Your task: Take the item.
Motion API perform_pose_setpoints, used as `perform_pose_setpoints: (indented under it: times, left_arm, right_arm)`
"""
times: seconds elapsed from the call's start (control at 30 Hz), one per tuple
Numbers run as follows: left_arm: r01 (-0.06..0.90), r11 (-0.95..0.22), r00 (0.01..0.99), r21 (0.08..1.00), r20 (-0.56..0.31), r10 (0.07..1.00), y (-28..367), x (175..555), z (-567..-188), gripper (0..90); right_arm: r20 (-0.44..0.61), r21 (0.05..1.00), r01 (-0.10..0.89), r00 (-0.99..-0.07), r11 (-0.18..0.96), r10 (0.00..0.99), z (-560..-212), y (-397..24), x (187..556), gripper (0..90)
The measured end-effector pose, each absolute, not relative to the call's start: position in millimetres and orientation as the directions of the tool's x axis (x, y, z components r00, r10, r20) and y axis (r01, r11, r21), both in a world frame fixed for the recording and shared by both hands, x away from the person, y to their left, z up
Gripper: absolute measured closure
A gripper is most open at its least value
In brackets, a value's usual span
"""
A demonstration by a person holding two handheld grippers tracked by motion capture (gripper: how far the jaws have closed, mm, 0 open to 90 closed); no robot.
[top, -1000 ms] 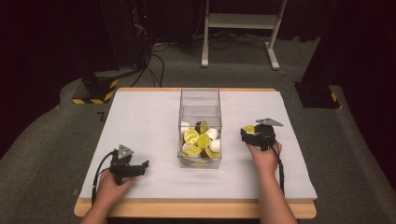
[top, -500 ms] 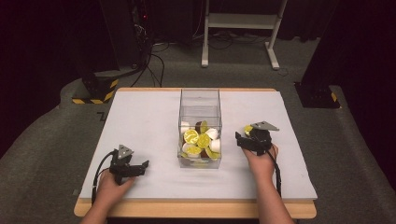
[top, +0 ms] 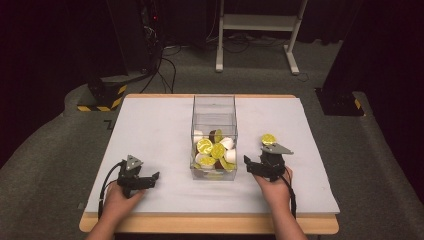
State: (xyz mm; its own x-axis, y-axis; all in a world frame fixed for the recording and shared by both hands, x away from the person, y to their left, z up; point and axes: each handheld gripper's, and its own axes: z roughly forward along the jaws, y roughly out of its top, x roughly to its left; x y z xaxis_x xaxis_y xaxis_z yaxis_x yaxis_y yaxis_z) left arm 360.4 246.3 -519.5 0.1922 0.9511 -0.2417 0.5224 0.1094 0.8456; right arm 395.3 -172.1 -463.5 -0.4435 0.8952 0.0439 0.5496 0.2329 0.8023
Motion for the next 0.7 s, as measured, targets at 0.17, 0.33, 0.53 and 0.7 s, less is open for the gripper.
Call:
perform_pose_setpoints:
  times: [0.17, 0.33, 0.53, 0.7]
  left_arm:
    - [0.522, 0.109, 0.192, 0.846, -0.242, 0.951, 246.2, 360.3, -519.5, 14.6]
    - [0.522, 0.110, 0.192, 0.846, -0.242, 0.951, 246.1, 360.3, -519.5, 14.6]
    - [0.522, 0.111, 0.192, 0.846, -0.243, 0.951, 246.1, 360.3, -519.5, 14.6]
    - [0.522, 0.111, 0.192, 0.846, -0.243, 0.951, 246.1, 360.3, -519.5, 14.6]
  right_arm:
    - [0.042, 0.789, 0.563, -0.452, 0.248, 0.891, -470.9, -168.4, 385.3, 23.3]
    - [0.032, 0.746, 0.603, -0.455, 0.282, 0.890, -488.7, -166.2, 379.2, 23.0]
    - [-0.021, 0.705, 0.621, -0.465, 0.342, 0.885, -503.5, -163.0, 380.4, 19.8]
    - [-0.021, 0.712, 0.617, -0.458, 0.335, 0.889, -504.6, -162.7, 379.6, 19.4]
